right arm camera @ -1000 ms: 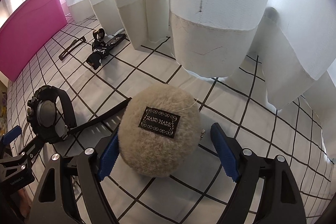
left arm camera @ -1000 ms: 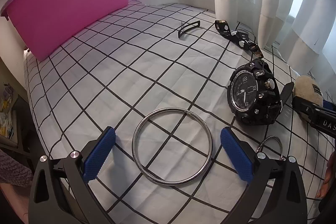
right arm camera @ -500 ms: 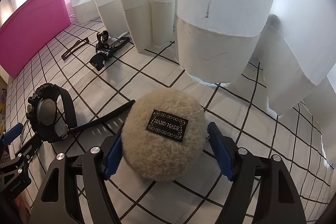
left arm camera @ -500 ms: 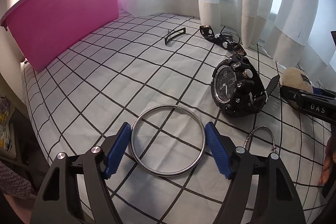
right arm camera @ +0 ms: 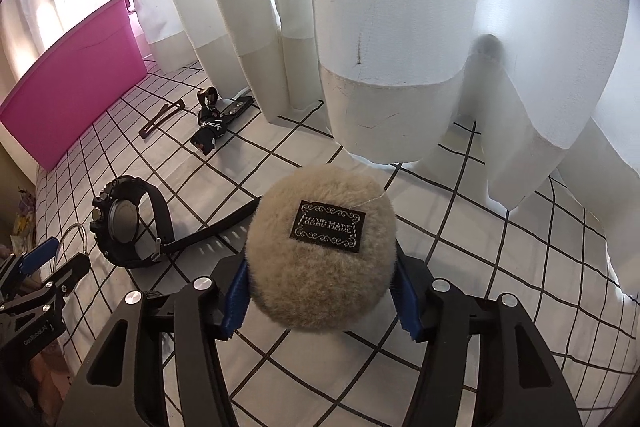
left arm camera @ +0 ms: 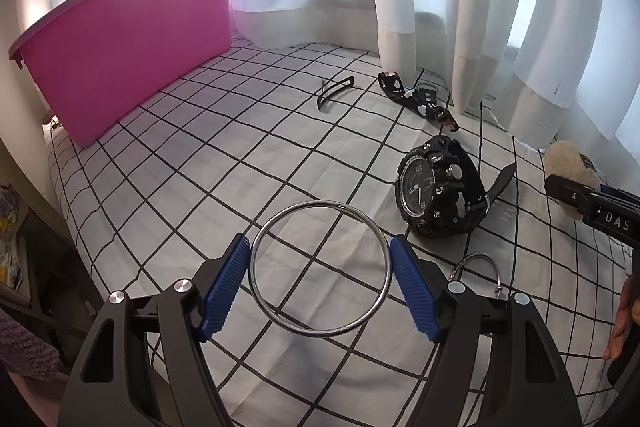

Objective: Organize jewelry
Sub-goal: 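Close the left tool on the silver hoop while the right tool grips the pom-pom, then lift and carry the hoop and pom-pom over the pink tub with both tools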

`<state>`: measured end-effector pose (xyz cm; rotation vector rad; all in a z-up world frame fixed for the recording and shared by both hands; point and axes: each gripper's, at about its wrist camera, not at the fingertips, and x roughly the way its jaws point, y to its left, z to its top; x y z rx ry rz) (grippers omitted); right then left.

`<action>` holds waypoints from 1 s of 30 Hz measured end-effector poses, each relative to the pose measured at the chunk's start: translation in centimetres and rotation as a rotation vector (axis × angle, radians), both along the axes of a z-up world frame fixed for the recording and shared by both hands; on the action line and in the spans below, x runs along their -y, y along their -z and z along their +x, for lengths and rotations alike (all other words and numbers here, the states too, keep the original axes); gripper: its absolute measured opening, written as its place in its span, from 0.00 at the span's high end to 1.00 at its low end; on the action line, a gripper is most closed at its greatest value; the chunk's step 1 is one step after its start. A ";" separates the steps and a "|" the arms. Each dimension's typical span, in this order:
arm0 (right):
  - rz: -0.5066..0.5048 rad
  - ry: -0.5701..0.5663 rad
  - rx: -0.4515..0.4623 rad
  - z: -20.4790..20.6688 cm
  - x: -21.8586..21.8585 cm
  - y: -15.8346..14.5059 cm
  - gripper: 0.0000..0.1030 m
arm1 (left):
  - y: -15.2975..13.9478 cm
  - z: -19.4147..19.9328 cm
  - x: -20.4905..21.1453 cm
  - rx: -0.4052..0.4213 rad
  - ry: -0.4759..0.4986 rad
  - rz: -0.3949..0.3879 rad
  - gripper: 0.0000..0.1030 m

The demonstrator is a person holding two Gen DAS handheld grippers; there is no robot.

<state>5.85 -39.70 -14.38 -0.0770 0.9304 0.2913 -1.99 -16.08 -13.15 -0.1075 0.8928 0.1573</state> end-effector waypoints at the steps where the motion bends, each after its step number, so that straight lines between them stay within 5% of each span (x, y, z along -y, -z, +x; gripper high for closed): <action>1: 0.002 0.000 0.003 -0.2 0.1 -0.4 0.44 | -0.5 -0.1 -0.2 0.007 -0.003 -0.004 0.32; 17: 0.085 -0.060 0.102 -3.0 -1.5 -10.6 0.44 | -11.5 -1.8 -4.2 0.152 -0.062 -0.018 0.32; 30: 0.153 -0.170 0.239 -1.3 -13.2 -18.5 0.44 | -19.1 -0.3 -12.8 0.323 -0.049 -0.035 0.32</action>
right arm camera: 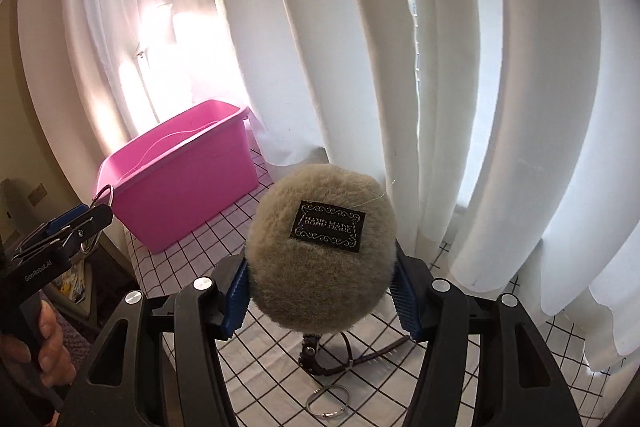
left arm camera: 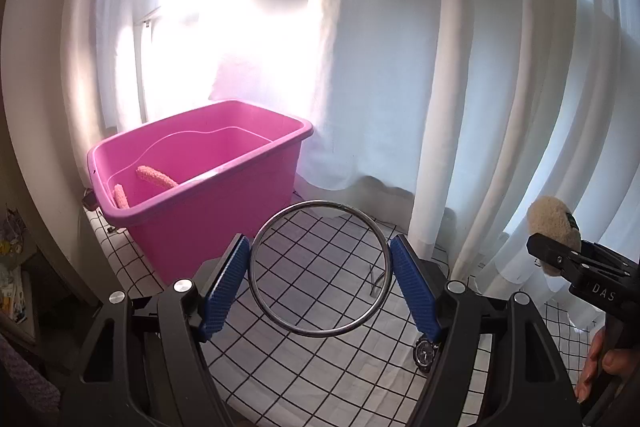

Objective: Organize jewelry
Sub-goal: 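Lift and carry the hoop and pom-pom over the pink tub with both tools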

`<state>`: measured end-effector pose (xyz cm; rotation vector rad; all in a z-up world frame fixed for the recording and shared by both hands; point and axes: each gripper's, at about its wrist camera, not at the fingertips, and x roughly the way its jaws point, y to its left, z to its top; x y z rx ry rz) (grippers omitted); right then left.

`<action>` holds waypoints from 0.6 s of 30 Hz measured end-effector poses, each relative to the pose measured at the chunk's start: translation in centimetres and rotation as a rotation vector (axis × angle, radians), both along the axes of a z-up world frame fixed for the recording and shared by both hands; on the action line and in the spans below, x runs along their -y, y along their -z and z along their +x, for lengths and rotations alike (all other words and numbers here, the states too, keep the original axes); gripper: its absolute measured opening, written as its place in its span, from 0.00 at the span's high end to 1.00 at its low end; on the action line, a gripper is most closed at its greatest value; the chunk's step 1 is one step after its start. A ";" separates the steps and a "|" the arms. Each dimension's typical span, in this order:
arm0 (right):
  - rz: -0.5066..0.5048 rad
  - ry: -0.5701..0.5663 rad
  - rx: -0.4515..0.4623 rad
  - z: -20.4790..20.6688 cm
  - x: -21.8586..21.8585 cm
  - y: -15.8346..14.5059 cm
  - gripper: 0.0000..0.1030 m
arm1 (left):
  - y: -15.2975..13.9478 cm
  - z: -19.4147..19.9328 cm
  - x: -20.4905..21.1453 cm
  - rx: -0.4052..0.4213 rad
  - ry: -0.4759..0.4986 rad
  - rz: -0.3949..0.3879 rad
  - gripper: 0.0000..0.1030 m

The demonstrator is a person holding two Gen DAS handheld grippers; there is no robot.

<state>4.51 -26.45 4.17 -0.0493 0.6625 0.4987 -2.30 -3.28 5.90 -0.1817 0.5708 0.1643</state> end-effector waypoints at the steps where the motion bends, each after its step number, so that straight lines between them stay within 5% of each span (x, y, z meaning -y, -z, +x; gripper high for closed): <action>1: 0.004 -0.004 0.008 0.3 -1.4 -0.5 0.44 | -0.5 0.4 -1.1 0.009 0.006 0.004 0.32; 9: 0.076 -0.111 0.012 5.0 -14.7 -3.9 0.44 | -3.4 5.1 -11.7 0.039 -0.013 0.037 0.32; 18: 0.035 -0.216 -0.053 11.3 -29.1 -3.1 0.44 | -2.1 11.3 -22.4 -0.053 -0.096 0.013 0.32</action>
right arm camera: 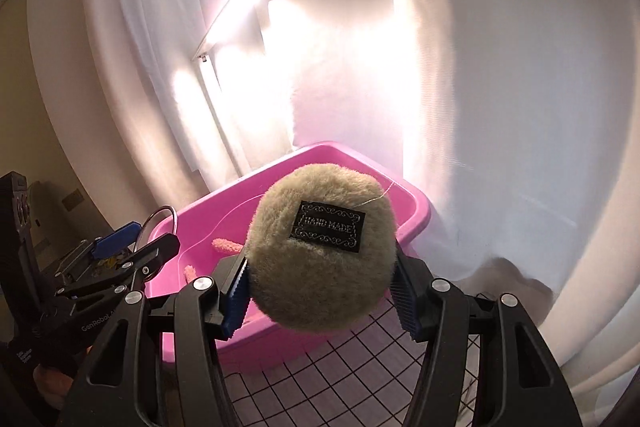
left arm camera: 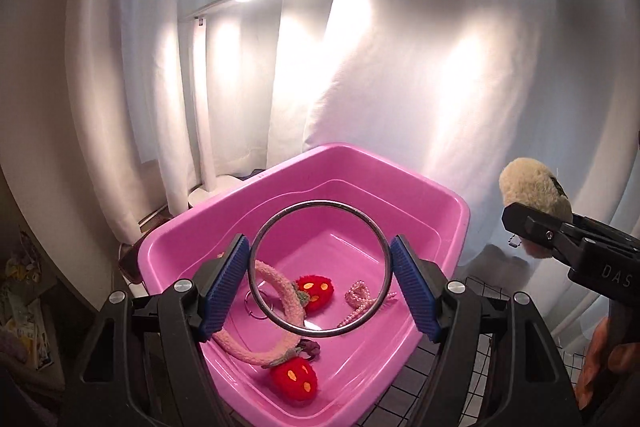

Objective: Organize jewelry
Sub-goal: 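Lift and carry the hoop and pom-pom over the pink tub with both tools, then open both tools to drop the hoop and pom-pom into the tub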

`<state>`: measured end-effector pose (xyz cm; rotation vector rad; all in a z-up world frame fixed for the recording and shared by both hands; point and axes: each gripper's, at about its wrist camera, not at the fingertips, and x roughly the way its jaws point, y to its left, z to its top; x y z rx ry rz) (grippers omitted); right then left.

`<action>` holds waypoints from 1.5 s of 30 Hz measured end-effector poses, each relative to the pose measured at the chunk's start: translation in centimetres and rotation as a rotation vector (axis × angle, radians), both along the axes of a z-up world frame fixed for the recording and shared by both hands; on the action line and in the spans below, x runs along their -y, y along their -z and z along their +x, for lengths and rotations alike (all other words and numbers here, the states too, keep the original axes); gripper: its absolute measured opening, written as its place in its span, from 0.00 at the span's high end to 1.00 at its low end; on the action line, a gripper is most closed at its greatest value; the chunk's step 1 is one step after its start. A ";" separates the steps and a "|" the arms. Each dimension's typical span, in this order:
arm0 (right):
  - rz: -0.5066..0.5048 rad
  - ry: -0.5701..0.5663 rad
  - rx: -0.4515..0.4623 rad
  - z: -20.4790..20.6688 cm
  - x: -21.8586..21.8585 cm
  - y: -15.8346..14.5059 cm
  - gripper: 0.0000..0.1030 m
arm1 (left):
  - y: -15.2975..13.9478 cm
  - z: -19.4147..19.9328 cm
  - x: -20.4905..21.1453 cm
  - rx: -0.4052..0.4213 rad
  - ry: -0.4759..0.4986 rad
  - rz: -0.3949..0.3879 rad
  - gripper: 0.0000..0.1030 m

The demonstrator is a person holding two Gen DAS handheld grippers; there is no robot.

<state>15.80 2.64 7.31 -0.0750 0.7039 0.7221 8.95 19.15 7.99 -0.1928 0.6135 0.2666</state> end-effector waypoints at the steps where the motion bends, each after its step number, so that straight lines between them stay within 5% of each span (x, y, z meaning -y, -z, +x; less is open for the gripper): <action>1: -0.010 -0.006 -0.010 0.7 -1.3 0.3 0.44 | 0.3 0.6 -0.8 -0.012 -0.002 -0.002 0.32; 13: -0.222 -0.060 -0.191 7.2 -10.8 7.5 0.44 | 5.5 5.8 -6.8 -0.216 -0.041 -0.072 0.32; 24: -0.395 0.003 -0.358 10.1 -12.4 11.6 0.44 | 8.5 8.1 -7.7 -0.444 -0.046 -0.121 0.31; 31: -0.430 0.013 -0.373 10.7 -13.3 12.4 0.42 | 9.3 8.3 -7.8 -0.491 -0.047 -0.111 0.30; 37: -0.442 0.028 -0.367 10.8 -14.1 12.5 0.31 | 8.8 8.0 -8.0 -0.489 -0.055 -0.096 0.12; 45: -0.430 0.039 -0.365 11.0 -13.3 11.6 0.31 | 8.8 7.7 -8.3 -0.493 -0.063 -0.094 0.11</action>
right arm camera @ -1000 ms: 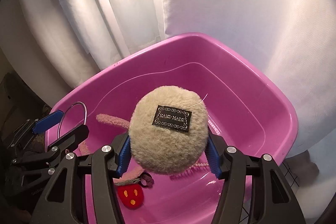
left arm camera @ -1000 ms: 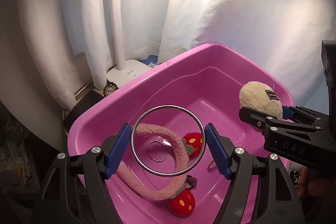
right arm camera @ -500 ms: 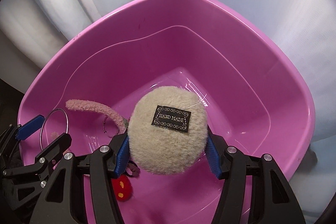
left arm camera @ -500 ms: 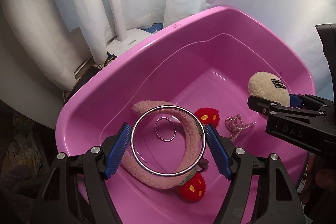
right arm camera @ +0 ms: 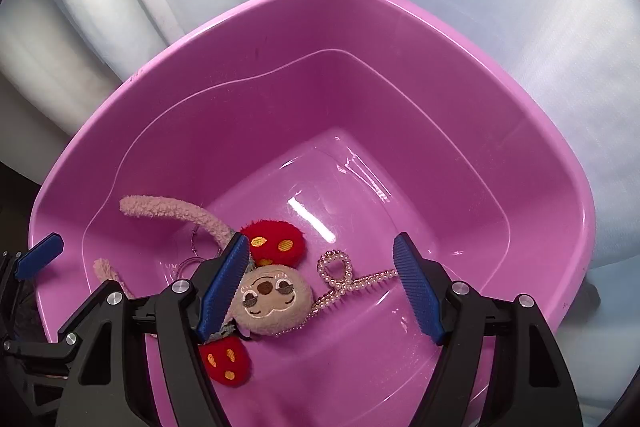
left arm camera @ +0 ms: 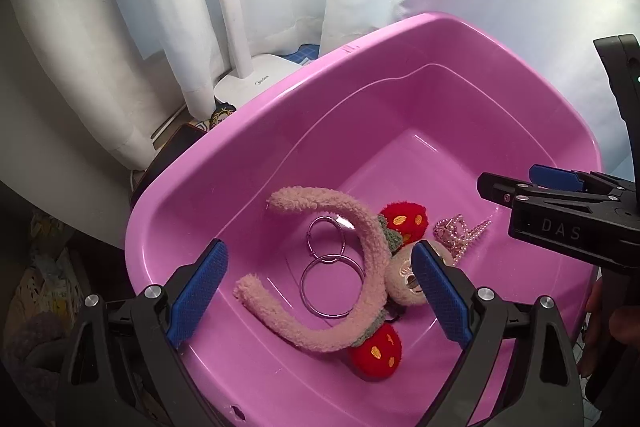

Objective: Organize jewelry
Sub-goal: 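Open both tools to drop the hoop and pom-pom into the tub, then withdraw both open tools from the tub and turn toward the table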

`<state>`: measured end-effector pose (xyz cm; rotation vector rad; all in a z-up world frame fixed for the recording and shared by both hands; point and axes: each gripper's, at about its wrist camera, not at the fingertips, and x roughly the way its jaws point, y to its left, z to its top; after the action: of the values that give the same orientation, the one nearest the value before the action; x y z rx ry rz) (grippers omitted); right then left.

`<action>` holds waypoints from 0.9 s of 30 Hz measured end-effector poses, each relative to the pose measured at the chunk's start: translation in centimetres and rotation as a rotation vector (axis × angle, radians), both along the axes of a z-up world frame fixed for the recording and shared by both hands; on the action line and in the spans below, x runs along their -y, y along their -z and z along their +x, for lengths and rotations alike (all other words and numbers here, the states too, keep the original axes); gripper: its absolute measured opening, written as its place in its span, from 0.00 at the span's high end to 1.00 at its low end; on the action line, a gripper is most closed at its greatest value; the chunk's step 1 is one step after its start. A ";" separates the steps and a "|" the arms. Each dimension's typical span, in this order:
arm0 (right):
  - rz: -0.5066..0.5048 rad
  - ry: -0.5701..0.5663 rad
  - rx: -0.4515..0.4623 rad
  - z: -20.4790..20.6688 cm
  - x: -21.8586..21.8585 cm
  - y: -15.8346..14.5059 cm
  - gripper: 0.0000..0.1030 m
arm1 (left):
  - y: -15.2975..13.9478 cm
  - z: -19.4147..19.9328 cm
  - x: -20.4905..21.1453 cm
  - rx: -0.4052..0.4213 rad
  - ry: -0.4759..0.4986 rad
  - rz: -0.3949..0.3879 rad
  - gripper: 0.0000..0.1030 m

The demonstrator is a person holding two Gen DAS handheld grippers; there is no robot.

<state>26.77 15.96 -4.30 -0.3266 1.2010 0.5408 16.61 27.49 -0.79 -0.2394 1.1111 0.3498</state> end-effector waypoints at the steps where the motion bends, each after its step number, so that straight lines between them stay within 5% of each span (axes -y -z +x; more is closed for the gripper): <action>1: 0.001 0.001 0.001 0.0 0.1 -0.1 0.31 | 0.0 -0.1 0.0 0.001 -0.001 0.001 0.11; 27: 0.064 -0.013 0.071 -3.6 0.9 -3.8 0.31 | -3.1 -3.9 0.0 0.077 -0.011 0.000 0.11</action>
<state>23.13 15.02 -0.48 -0.2966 1.1114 0.5733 12.70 27.51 2.28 -0.2563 1.0345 0.3476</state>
